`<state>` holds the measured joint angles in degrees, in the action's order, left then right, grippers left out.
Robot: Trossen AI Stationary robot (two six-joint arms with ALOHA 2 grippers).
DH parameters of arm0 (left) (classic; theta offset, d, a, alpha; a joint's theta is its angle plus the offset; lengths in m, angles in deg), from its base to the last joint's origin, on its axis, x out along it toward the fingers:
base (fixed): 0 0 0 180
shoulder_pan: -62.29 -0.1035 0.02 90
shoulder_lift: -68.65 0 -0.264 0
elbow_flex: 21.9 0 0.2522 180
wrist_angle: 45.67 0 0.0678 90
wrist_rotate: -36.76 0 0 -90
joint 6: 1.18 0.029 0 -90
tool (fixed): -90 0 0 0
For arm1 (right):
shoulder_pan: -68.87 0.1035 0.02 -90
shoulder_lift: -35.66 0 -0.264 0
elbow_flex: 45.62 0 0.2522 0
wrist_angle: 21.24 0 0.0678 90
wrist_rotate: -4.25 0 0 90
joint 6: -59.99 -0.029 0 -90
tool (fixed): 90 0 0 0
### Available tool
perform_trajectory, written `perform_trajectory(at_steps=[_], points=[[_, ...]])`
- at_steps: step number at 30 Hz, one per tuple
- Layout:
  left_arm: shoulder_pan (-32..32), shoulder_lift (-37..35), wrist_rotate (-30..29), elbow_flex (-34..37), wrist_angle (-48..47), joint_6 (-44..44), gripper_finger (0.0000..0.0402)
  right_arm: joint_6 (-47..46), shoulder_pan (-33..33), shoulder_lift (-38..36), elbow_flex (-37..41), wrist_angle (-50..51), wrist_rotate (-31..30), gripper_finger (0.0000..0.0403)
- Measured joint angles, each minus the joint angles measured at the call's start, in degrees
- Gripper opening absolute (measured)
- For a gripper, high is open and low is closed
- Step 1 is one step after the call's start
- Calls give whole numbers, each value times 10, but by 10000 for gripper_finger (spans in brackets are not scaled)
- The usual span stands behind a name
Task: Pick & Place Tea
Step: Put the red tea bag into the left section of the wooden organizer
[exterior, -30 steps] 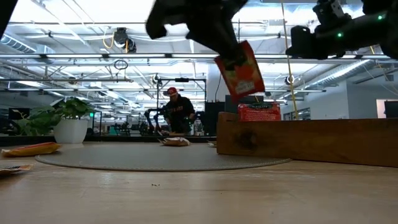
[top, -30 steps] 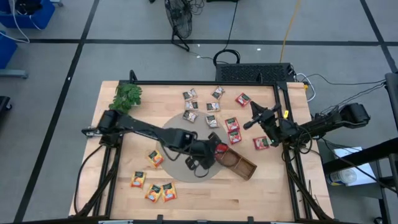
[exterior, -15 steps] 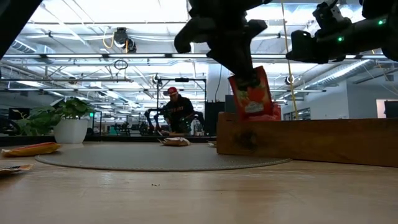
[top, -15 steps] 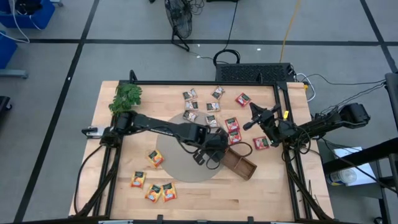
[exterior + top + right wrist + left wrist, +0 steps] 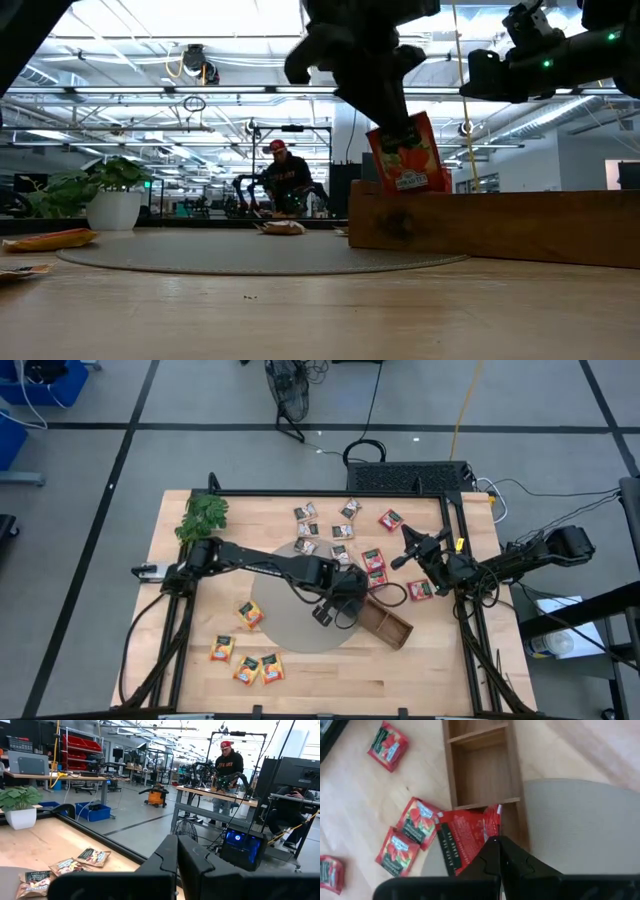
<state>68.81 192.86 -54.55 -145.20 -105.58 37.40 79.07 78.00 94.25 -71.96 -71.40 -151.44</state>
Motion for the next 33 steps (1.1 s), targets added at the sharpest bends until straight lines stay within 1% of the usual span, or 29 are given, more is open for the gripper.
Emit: perform_trajectory(at_steps=[7, 14, 18, 25, 33], points=[[-1, 37, 15, 2, 4, -3, 1, -7, 0, 0, 0, 8, 0, 0], [-2, 40, 10, 2, 15, -6, 9, -19, 0, 0, 0, 20, 0, 0], [-2, 40, -20, 2, 40, -19, 17, -28, 0, 0, 0, 26, 0, 0], [-3, 41, -115, 2, 87, -56, 12, -47, 0, 0, 0, 42, 2, 0], [-16, 41, -122, 2, 89, -105, 24, -51, 0, 0, 0, 47, 30, 0]])
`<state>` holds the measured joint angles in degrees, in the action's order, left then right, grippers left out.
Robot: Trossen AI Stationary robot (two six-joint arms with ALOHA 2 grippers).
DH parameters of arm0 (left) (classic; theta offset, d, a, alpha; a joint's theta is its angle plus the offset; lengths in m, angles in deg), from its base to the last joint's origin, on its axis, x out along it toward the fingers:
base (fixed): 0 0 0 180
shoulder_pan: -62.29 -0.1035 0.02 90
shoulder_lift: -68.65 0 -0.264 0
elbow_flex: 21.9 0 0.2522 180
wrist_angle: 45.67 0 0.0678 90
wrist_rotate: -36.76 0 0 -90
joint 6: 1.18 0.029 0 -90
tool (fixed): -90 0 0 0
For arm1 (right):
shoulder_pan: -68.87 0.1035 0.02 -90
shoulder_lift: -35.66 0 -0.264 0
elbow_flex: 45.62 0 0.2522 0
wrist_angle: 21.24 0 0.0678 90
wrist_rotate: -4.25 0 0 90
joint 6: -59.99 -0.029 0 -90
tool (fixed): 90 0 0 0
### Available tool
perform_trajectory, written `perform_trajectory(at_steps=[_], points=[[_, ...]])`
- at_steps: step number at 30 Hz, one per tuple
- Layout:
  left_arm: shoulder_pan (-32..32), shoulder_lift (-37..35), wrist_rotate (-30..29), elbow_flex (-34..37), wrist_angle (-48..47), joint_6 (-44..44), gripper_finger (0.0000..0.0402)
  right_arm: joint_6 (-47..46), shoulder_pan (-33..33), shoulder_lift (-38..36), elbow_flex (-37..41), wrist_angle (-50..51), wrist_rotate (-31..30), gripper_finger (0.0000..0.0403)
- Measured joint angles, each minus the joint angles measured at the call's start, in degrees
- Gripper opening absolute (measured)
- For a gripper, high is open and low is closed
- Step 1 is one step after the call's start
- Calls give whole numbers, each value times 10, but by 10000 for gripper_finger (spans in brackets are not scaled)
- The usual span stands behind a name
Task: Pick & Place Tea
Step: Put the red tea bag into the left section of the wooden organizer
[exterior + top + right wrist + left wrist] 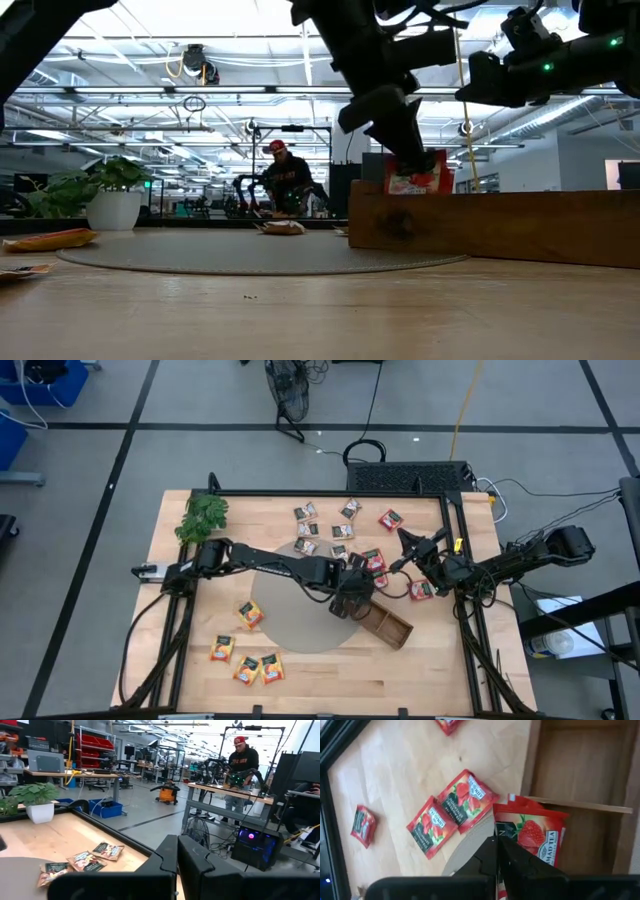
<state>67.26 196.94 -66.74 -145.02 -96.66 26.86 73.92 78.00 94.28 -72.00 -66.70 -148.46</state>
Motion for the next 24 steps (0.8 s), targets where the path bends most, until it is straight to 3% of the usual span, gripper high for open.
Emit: perform_trajectory(at_steps=[14, 24], points=[[5, 0, 0, 0, -9, 0, 6, 1, 0, 0, 0, 4, 0, 0], [5, 0, -31, 0, -21, 31, 108, 2, 0, 0, 0, 4, 0, 0]])
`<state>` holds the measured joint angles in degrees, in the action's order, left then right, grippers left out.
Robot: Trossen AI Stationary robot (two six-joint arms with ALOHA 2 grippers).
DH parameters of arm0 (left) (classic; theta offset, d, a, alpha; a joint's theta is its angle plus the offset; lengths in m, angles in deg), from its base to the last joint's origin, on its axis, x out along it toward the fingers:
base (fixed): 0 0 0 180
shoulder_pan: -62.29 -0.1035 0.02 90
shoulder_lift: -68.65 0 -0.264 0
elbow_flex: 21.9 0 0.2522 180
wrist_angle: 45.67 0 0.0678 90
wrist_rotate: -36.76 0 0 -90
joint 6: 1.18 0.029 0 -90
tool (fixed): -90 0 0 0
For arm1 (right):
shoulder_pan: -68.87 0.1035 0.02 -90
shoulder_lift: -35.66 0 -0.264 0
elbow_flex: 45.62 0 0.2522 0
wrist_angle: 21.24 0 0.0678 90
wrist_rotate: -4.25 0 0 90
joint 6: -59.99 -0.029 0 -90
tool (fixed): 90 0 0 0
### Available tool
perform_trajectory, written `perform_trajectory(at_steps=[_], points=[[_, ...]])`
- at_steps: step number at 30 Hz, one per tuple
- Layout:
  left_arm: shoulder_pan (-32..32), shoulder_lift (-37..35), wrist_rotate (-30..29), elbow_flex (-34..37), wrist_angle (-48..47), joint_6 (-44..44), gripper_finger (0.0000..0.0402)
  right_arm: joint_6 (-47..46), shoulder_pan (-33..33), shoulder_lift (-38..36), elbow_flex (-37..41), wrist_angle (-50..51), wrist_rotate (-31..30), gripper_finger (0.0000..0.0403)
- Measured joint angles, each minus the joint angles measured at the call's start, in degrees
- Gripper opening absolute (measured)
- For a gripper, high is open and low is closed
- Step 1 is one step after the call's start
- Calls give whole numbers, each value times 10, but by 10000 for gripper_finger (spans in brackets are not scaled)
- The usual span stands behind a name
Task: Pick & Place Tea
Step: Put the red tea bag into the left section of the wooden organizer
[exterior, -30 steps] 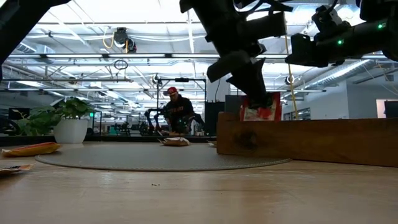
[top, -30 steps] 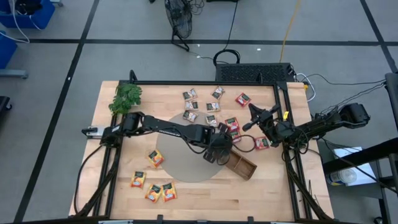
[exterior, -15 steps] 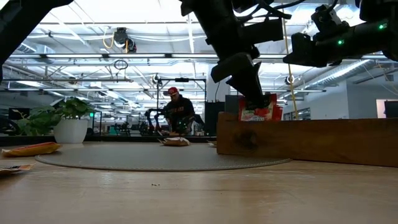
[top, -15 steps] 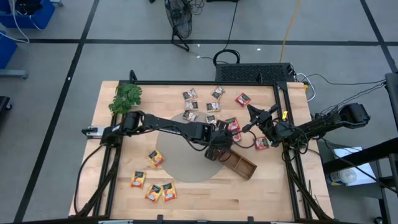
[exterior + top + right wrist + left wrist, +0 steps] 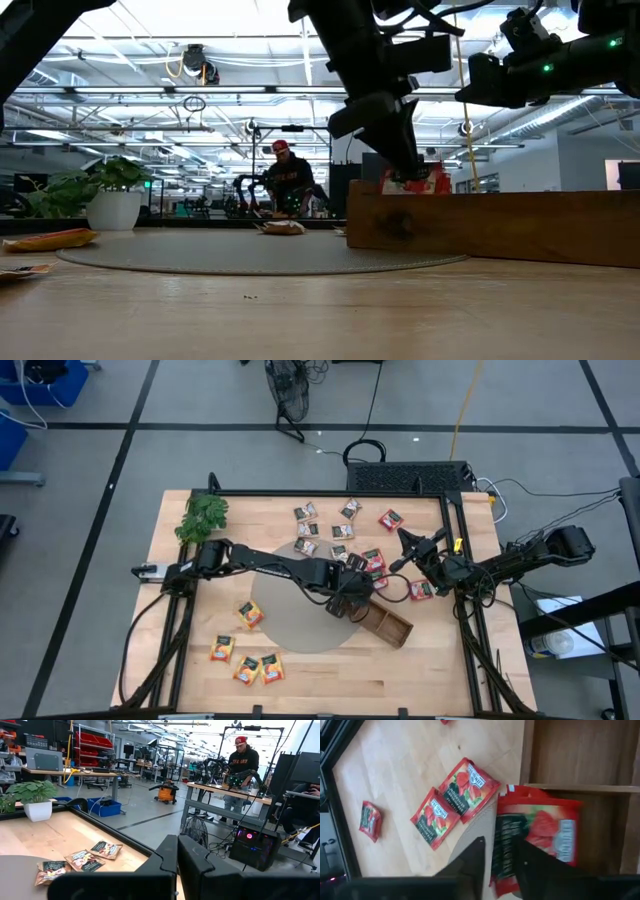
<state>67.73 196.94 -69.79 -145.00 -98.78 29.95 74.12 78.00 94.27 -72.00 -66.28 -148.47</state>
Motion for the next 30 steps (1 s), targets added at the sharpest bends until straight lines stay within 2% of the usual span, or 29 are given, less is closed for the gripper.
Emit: perform_trajectory(at_steps=[8, 14, 18, 21, 24, 27, 30], points=[[8, 0, -5, 0, 1, 18, 182, 0, 0, 0, 0, 0, 0, 0], [25, -6, -115, 0, 6, 31, 203, 0, 0, 0, 0, 0, 0, 0], [29, -19, -123, 0, -13, 26, 201, 0, 0, 0, 0, 0, 0, 0], [32, -27, -98, 0, -33, 22, 189, 0, 0, 0, 0, 6, 0, 0], [38, -28, -40, 0, -46, 24, 164, -4, 0, 0, 0, 15, 0, 0], [44, -28, 23, 0, -65, 28, 118, -14, 0, 0, 0, 23, 0, 0], [42, -26, 54, 0, -71, 29, 51, -15, 0, 0, 0, 24, 0, 0]])
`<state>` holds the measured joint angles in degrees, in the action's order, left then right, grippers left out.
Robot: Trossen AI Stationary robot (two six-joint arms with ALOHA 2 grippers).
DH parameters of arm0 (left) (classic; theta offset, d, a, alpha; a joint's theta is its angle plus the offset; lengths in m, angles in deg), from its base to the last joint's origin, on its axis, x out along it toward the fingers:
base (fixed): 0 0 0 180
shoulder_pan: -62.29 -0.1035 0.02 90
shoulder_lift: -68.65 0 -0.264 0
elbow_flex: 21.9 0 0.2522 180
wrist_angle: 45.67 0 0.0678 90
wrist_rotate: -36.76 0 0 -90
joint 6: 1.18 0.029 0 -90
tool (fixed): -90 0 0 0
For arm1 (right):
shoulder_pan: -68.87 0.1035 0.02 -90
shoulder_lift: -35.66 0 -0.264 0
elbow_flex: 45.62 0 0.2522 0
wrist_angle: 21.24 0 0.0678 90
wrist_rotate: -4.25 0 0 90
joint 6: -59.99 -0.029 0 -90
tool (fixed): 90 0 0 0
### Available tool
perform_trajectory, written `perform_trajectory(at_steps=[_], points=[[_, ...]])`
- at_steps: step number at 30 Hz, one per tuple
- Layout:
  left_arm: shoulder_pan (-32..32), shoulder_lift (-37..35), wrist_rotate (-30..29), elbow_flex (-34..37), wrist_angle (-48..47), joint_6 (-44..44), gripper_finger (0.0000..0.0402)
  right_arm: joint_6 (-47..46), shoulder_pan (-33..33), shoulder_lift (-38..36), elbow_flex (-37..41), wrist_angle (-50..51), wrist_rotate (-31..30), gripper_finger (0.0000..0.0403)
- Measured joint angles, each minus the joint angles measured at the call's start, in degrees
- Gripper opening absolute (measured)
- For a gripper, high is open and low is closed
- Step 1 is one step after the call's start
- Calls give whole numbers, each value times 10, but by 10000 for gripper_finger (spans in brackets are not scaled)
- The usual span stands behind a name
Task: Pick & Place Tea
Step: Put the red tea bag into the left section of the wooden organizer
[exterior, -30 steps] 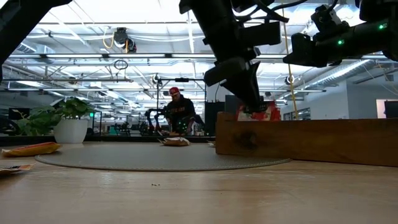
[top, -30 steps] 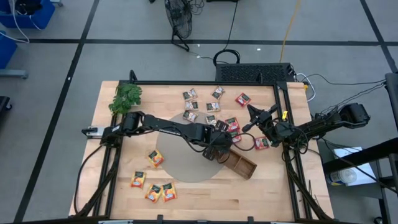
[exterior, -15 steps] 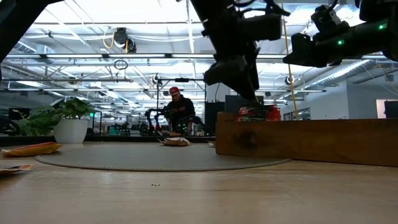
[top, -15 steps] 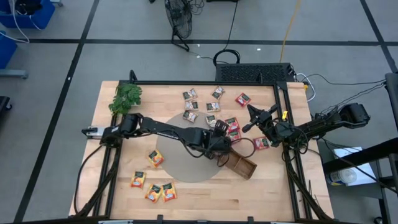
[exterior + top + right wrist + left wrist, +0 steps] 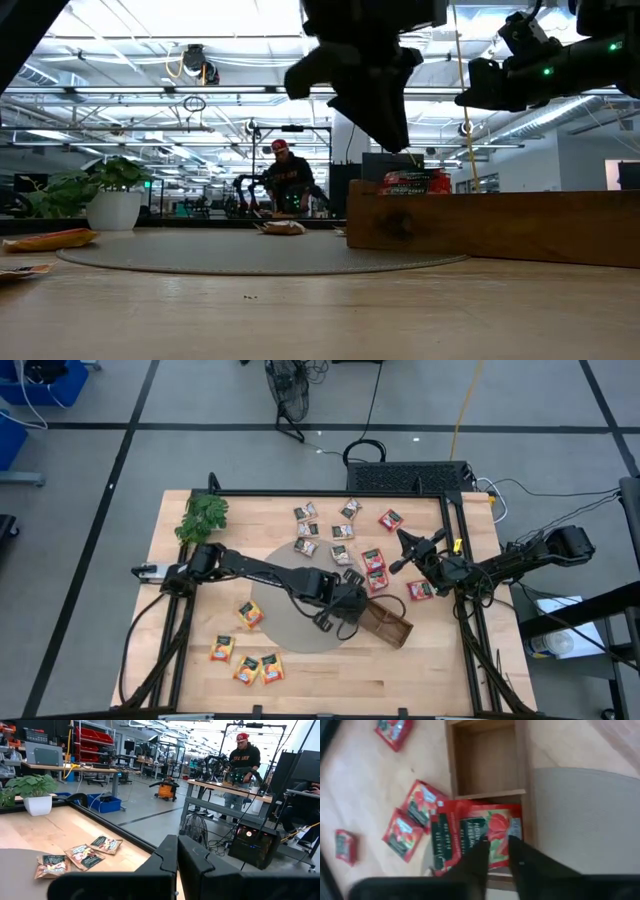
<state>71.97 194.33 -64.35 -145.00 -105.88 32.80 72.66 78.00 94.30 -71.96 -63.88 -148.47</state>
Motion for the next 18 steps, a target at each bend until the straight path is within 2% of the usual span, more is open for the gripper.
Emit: perform_trajectory(at_steps=[1, 3, 13, 18], points=[[-3, 1, 8, 0, 0, 0, 27, 0, 0, 0, 0, 0, 0, 0], [-10, 4, 24, 0, -3, -7, 11, 0, 0, 0, 0, -1, 0, 0], [-39, 11, 110, 0, 4, -26, 3, -15, 0, 0, 0, 1, 0, 0], [-39, 11, 115, 0, 7, -31, 3, -15, 0, 0, 0, 1, 0, 0]])
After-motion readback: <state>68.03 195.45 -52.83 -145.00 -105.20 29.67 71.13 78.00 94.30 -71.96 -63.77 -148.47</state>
